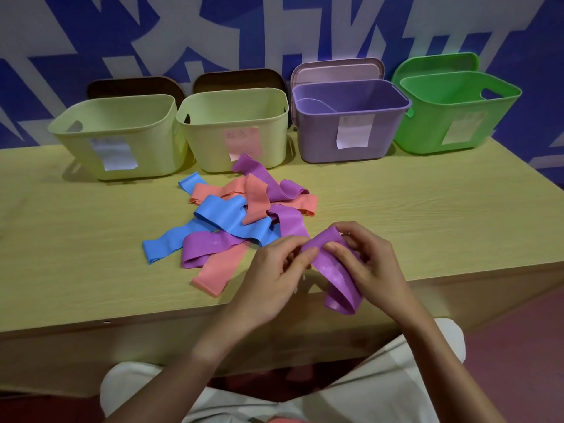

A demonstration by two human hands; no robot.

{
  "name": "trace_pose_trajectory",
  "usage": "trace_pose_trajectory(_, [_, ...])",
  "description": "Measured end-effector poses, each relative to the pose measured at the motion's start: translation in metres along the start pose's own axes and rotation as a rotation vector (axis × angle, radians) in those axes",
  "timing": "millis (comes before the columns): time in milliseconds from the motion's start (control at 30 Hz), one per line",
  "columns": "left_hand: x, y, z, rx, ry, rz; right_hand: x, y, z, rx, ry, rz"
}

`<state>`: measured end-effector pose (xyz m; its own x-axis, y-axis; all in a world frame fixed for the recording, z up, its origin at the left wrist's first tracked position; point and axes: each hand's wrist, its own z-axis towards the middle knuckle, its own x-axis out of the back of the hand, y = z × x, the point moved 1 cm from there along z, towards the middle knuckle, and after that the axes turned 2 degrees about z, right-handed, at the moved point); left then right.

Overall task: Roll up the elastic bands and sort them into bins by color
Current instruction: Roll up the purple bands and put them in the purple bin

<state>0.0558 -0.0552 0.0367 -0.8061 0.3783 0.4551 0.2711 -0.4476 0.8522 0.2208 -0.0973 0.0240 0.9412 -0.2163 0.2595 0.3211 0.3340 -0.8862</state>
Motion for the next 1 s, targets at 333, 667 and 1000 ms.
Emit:
trace_pose_trajectory(333, [0.003, -0.002, 0.01, 0.271, -0.096, -0.563, 0.001, -0.005, -0.002, -0.039, -0.04, 0.227])
trace_pose_trajectory(667, [0.008, -0.003, 0.013, 0.157, -0.127, -0.212, -0.001, -0.007, -0.003, -0.067, 0.017, 0.16])
trace_pose_trajectory(1000, [0.005, 0.001, 0.003, -0.058, -0.05, 0.181, -0.004, -0.002, -0.004, -0.081, 0.034, 0.201])
